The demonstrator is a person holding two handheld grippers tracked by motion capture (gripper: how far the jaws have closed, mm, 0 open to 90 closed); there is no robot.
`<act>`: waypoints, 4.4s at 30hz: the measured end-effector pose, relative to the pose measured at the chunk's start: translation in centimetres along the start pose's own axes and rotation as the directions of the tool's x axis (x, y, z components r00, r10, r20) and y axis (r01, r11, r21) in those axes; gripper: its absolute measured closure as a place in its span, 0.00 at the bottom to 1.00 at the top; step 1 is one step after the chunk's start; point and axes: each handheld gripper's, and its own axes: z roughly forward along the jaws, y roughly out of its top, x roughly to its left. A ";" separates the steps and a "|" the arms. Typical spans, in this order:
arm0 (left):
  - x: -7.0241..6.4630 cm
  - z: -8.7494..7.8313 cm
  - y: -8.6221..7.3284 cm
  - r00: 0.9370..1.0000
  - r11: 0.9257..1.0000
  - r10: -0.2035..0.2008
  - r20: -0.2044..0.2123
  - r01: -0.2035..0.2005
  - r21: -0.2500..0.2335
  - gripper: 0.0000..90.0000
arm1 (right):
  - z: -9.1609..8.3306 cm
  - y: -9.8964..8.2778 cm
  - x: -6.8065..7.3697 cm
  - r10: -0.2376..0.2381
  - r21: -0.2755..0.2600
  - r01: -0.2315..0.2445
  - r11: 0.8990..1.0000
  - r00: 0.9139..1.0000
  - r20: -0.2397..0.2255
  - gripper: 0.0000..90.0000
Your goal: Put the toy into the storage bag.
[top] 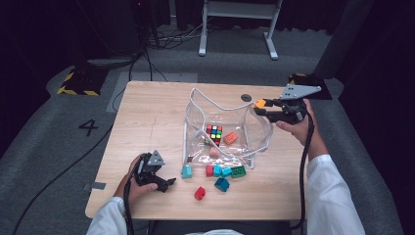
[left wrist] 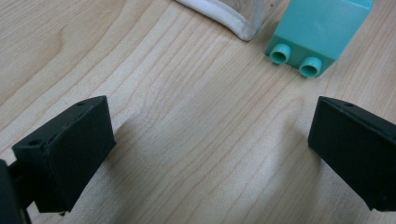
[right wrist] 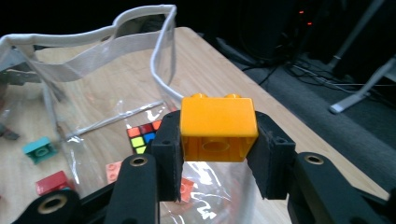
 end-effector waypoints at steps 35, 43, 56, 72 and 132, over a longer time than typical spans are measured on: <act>0.0 0.0 0.0 1.000 1.000 -0.001 0.001 0.001 -0.002 0.00 | 9.0 0.1 3.1 -0.188 0.557 0.258 0.789 0.966 -0.180 0.65; 0.0 0.0 0.0 1.000 1.000 0.000 -0.001 0.000 0.001 0.00 | 7.9 -1.2 2.3 -0.175 0.609 0.241 0.756 0.970 -0.167 0.65; 0.0 0.0 0.0 1.000 1.000 0.001 -0.001 -0.001 0.001 0.00 | 5.5 -1.4 2.1 -0.133 0.451 0.182 0.874 0.981 -0.139 0.48; 0.0 0.0 0.0 1.000 1.000 0.000 0.000 0.000 0.002 0.00 | -2.1 -1.2 3.0 -0.095 0.085 0.100 0.991 0.993 -0.063 0.36; 0.0 0.0 0.0 1.000 1.000 0.000 0.000 0.000 0.001 0.00 | 6.7 -15.6 10.7 -0.019 0.137 0.052 0.989 0.971 -0.236 0.35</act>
